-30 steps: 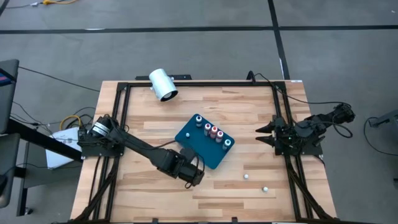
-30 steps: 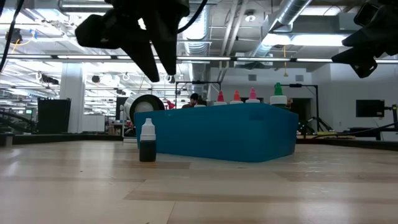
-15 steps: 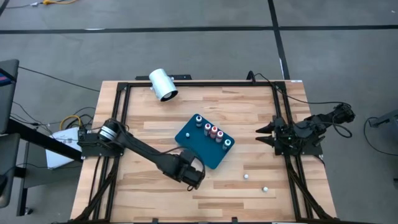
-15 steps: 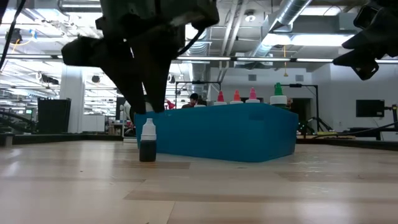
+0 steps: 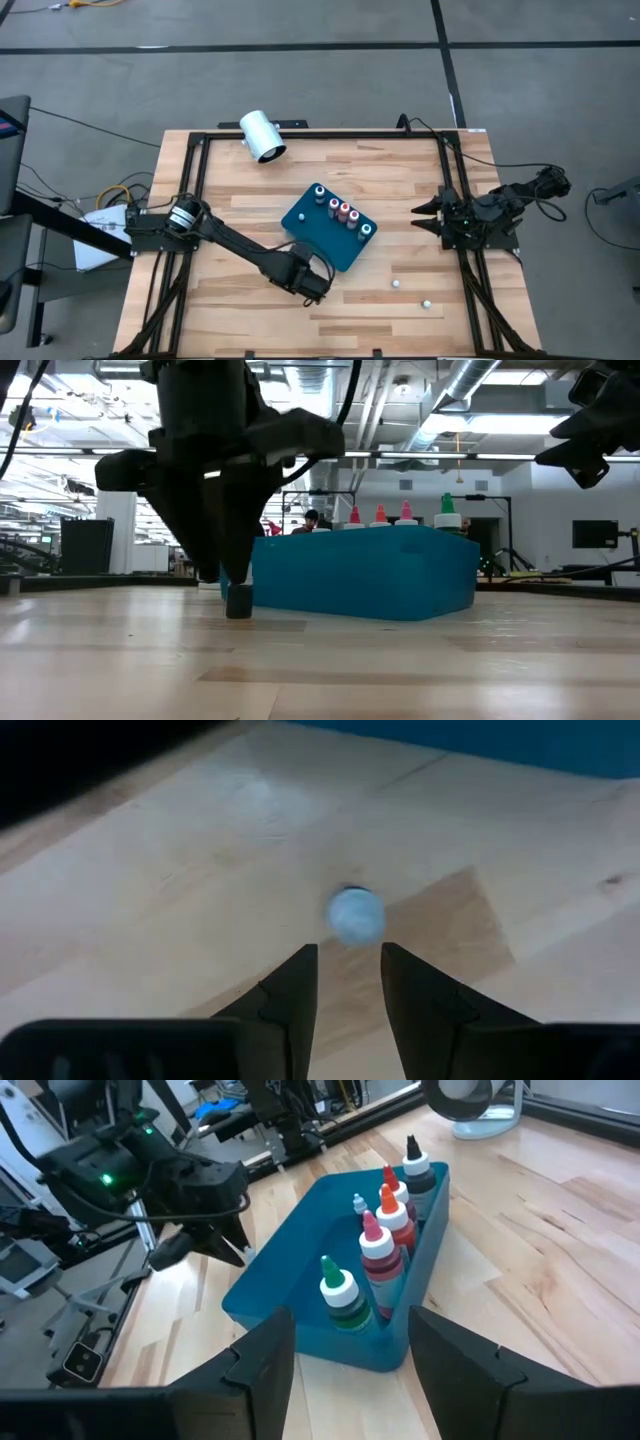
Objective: Pick & Place food coloring
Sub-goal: Put the small purple food coloring bottle into the blue bin
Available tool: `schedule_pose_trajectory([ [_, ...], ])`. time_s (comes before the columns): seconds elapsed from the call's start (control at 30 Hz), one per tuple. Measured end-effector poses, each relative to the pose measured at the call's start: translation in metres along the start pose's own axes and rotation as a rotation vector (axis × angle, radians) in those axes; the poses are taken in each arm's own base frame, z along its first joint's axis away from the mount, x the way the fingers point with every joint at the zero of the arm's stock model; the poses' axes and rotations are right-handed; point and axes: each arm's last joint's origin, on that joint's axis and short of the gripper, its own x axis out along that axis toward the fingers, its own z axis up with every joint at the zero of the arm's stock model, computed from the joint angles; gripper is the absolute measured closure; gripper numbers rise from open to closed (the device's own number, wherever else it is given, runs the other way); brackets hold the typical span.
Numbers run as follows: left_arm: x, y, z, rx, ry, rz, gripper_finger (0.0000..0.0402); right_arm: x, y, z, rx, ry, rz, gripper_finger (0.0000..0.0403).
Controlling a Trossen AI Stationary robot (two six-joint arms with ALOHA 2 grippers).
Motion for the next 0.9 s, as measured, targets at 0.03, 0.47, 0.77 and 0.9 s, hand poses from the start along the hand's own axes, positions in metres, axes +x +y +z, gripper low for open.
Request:
schedule_pose_trajectory([
  [0.03,0.001,0.000,0.000,0.001,0.000,0.005,0.0297,0.000,0.000,0.000,0.000,-0.001,0.000,0.0218],
  [0.47,-0.002,-0.004,0.004,0.017,-0.039,-0.050,0.0297,0.000,0.000,0.000,0.000,0.000,0.000,0.0222],
  [0.77,0.000,-0.004,0.011,0.031,-0.046,-0.048,0.0297,0.000,0.000,0.000,0.016,0.000,0.000,0.0222],
  [0.9,0.000,-0.005,0.012,0.041,-0.052,-0.055,0.0297,0.000,0.000,0.000,0.017,0.000,0.000,0.0222],
])
